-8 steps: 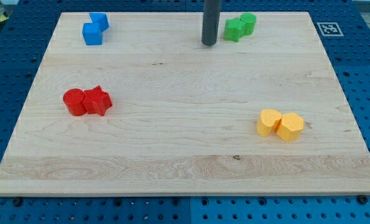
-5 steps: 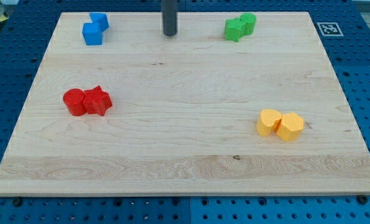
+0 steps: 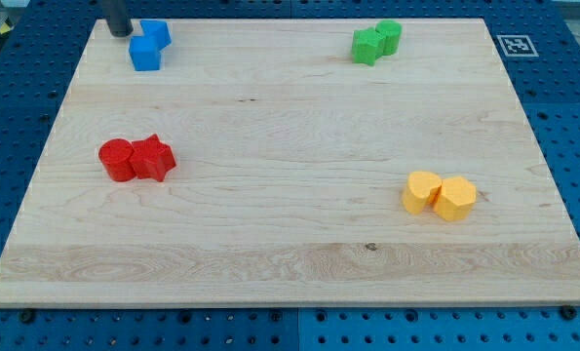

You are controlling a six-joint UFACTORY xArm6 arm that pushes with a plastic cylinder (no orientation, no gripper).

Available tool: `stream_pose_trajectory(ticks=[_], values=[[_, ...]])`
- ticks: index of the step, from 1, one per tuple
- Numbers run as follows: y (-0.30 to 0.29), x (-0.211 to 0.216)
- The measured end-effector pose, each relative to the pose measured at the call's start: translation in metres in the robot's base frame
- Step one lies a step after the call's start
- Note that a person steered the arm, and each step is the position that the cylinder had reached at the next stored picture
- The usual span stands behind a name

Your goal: Move the blue cube to the left of yellow heart

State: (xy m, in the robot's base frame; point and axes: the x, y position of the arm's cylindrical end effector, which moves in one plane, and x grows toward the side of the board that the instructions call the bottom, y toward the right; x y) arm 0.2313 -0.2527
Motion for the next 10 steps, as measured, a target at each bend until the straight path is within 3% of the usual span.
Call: stream_pose_trajectory(ticks=[2, 5, 7, 8, 9, 10], values=[[0.043, 0.043], [0.103, 0.032], [0.135, 0.102], [0.167, 0.102], [0.188, 0.075], [0.227, 0.097]])
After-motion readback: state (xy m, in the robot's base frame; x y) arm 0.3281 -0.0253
